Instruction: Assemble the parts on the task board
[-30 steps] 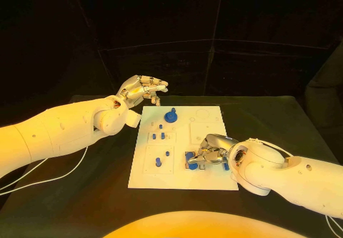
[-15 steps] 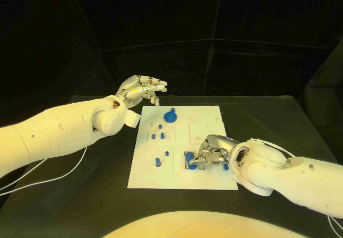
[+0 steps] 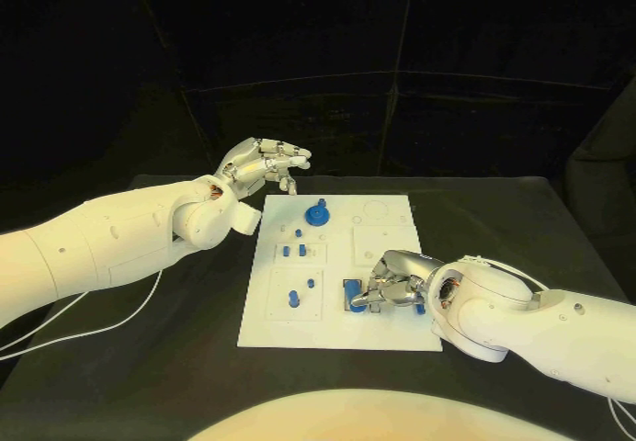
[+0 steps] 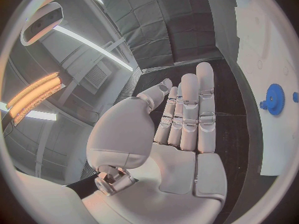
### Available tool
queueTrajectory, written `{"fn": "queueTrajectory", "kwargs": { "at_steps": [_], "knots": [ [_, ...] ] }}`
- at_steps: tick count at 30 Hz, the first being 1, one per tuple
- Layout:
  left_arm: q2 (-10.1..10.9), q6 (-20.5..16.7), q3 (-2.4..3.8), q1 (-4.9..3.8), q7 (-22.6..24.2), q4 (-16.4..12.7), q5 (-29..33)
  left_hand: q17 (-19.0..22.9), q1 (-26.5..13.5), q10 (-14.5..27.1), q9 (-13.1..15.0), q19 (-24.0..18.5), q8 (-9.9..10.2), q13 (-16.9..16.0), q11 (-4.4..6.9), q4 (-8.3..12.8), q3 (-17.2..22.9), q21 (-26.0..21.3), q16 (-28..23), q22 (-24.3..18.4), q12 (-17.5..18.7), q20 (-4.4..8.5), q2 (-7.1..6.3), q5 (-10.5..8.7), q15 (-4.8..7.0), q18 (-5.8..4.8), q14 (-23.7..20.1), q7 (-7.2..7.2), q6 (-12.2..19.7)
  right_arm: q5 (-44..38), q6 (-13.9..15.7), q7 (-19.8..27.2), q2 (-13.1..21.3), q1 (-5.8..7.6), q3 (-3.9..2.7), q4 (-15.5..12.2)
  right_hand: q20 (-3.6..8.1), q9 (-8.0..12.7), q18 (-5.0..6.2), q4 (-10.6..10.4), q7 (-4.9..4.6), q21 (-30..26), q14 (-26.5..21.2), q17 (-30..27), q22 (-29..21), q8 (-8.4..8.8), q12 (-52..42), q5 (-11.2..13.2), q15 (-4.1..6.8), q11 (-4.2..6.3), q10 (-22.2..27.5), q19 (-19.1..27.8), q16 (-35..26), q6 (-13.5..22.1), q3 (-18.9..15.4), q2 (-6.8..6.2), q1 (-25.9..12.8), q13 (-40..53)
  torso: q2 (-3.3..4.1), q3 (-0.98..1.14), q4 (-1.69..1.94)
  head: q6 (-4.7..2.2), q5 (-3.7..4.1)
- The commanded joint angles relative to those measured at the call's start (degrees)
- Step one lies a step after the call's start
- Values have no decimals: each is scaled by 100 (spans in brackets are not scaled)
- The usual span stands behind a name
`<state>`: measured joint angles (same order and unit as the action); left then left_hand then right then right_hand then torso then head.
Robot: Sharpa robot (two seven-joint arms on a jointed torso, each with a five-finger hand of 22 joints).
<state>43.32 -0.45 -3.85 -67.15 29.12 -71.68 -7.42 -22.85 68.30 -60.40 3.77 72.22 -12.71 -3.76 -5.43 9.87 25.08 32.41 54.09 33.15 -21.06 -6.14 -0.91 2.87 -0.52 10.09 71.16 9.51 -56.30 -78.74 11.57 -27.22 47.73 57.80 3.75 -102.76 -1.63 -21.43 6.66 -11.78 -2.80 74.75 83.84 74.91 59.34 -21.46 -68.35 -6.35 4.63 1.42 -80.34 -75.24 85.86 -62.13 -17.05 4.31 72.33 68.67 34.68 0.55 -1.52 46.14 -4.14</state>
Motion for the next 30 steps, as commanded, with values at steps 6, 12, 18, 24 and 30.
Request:
{"fn": "queueTrajectory", "kwargs": {
  "at_steps": [6,12,18,24,30],
  "knots": [
    [-3,57,5,-10,15,-7,21,5,12,33,3,49,32,-4,-19,16,-17,-33,-7,-4,24,3,21,-5,-4,33,-48,47,-1,-56,26,-16,-64,5,1,75,3,-17,-86,39,0,-8,452,660,12,-31,-12,-48,26,-3,-60,-14,22,29,14,59,45,19,-8,0,-3,3,16],
    [-6,57,5,-10,13,-7,21,5,12,33,3,49,32,-4,-19,16,-17,-33,-7,-4,24,3,21,-5,-4,33,-48,47,-1,-116,-8,-65,-163,5,0,159,4,-31,-87,68,7,-5,452,659,19,-39,-21,-49,29,2,-68,-17,21,18,25,82,79,32,-1,2,1,4,17],
    [-3,49,4,-10,9,-14,21,5,12,33,3,49,32,-4,-19,16,-17,-33,-7,-4,24,3,21,-5,-4,33,-48,47,-1,-362,-136,-66,-258,4,0,211,20,-76,-87,394,30,-6,453,665,28,-43,-20,125,51,26,-75,-17,21,18,151,105,511,58,1,1,-8,11,14],
    [0,50,4,-10,7,-20,21,5,12,33,3,49,32,-4,-19,16,-17,-33,-7,-4,24,3,21,-5,-4,33,-48,47,-1,-454,-223,-68,-319,4,0,241,34,-103,-90,598,56,-2,457,690,44,-49,-41,246,66,47,-90,-22,30,0,275,159,762,95,-1,2,-3,17,21],
    [5,50,4,-10,6,-23,21,5,12,33,3,49,32,-4,-19,16,-17,-33,-7,-4,24,3,21,-5,-4,33,-48,47,-1,-500,-307,-81,-348,4,0,259,39,-108,-90,657,61,-3,457,692,44,-46,-40,263,71,52,-92,-21,30,-2,309,173,822,100,-7,0,-1,30,16]
  ]
}}
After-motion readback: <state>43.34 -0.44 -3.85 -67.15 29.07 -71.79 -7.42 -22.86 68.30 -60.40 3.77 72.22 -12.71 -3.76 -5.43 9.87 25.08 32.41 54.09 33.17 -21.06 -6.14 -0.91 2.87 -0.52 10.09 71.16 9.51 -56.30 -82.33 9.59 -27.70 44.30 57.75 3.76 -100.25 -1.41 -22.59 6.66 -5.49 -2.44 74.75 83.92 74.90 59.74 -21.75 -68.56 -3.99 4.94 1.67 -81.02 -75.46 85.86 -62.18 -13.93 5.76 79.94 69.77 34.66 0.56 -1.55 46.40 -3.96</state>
